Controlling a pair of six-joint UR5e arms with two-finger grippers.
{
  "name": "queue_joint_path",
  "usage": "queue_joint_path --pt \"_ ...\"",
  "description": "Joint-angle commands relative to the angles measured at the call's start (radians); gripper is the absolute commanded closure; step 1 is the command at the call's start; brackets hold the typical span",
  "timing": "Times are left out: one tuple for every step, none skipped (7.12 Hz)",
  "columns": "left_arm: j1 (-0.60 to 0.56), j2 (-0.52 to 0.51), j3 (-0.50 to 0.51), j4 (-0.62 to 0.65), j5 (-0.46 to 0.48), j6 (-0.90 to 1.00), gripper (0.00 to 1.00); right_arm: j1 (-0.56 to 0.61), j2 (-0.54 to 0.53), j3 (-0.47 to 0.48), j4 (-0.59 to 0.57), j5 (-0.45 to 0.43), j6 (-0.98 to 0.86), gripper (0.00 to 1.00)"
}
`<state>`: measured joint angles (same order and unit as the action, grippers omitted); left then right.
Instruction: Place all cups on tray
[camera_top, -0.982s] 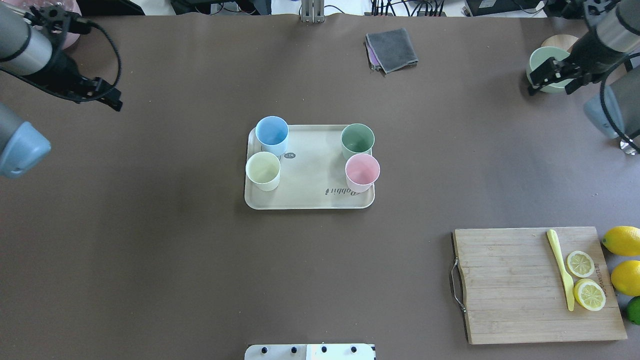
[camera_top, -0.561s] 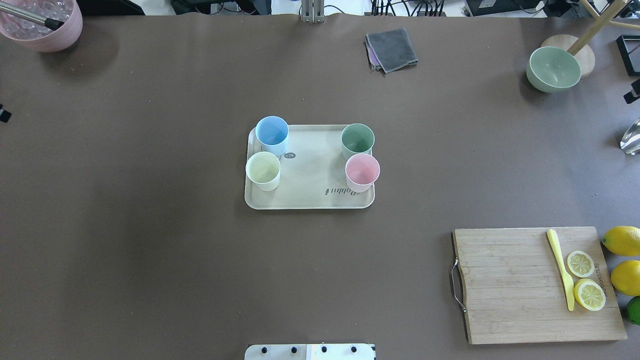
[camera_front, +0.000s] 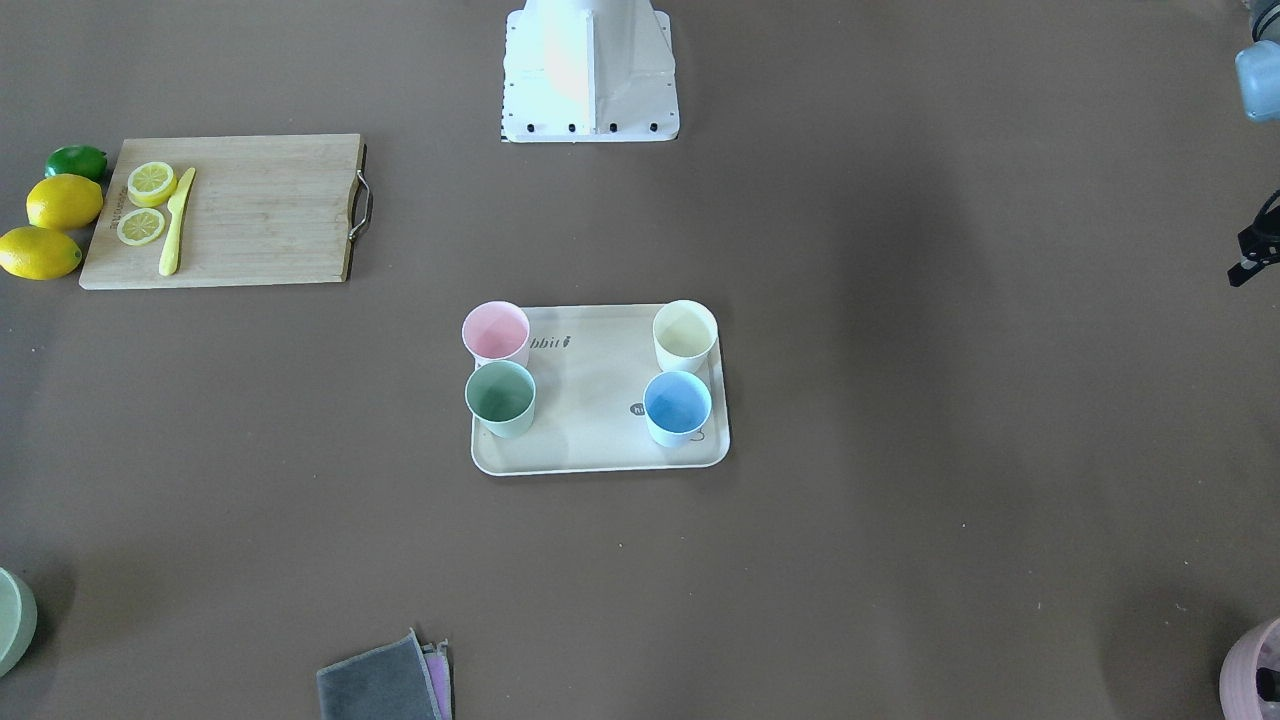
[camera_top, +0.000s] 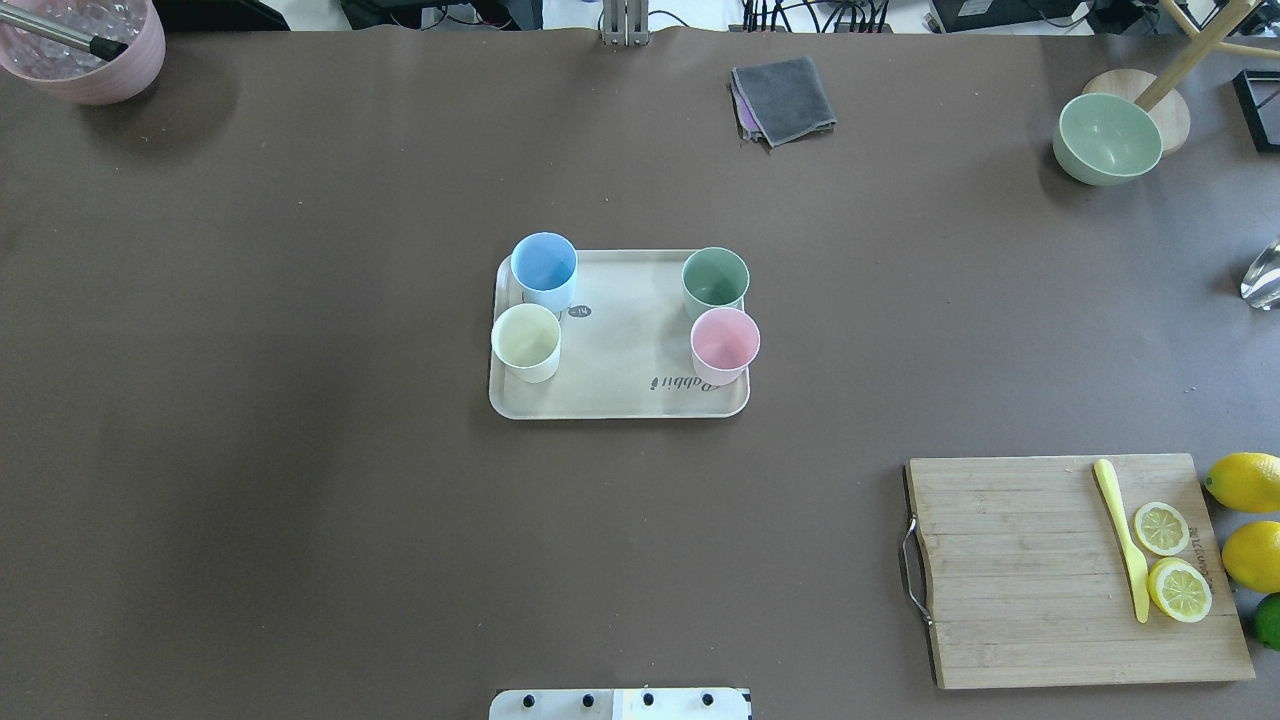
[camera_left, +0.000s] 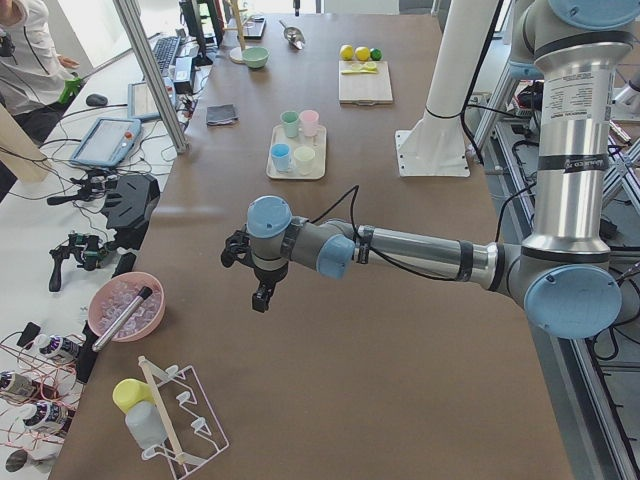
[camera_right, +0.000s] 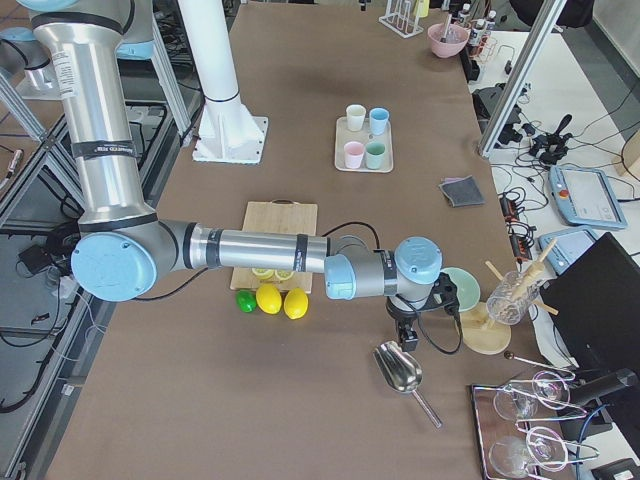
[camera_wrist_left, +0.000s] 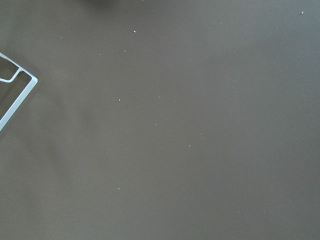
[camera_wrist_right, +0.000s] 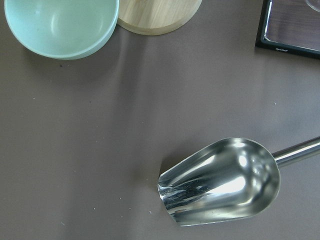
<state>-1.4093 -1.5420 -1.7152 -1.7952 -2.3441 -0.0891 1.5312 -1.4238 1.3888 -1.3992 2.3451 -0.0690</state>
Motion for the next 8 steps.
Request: queue_joint_path --pt "-0.002 0.002 0.0 -0.003 0.0 -0.084 0.02 0.001 -0.003 0.004 0.005 0.005 -0.002 0.0" --pt "-0.002 0.0 -0.001 -0.006 0.0 -0.083 0.02 0.001 -0.004 0.004 0.008 0.005 0.0 0.0" --pt "-0.002 0.0 0.002 -0.006 0.0 -0.077 0.02 0.001 -0.003 0.006 0.008 0.007 0.0 0.0" --pt "-0.002 0.0 0.002 -0.006 0.0 -0.077 0.02 0.001 0.003 0.006 0.008 0.01 0.0 0.0" --pt "-0.002 0.0 0.003 -0.006 0.0 -0.077 0.02 0.001 0.005 0.006 0.008 0.01 0.0 0.0" --pt "-0.002 0.0 0.005 -0.006 0.0 -0.075 0.02 0.001 0.008 0.006 0.008 0.008 0.0 0.0" --pt "-0.002 0.002 0.005 -0.006 0.0 -0.075 0.02 0.0 0.009 0.006 0.008 0.007 0.0 0.0" --pt "-0.002 0.003 0.005 -0.006 0.0 -0.075 0.02 -0.002 0.012 0.006 0.006 0.007 0.0 0.0"
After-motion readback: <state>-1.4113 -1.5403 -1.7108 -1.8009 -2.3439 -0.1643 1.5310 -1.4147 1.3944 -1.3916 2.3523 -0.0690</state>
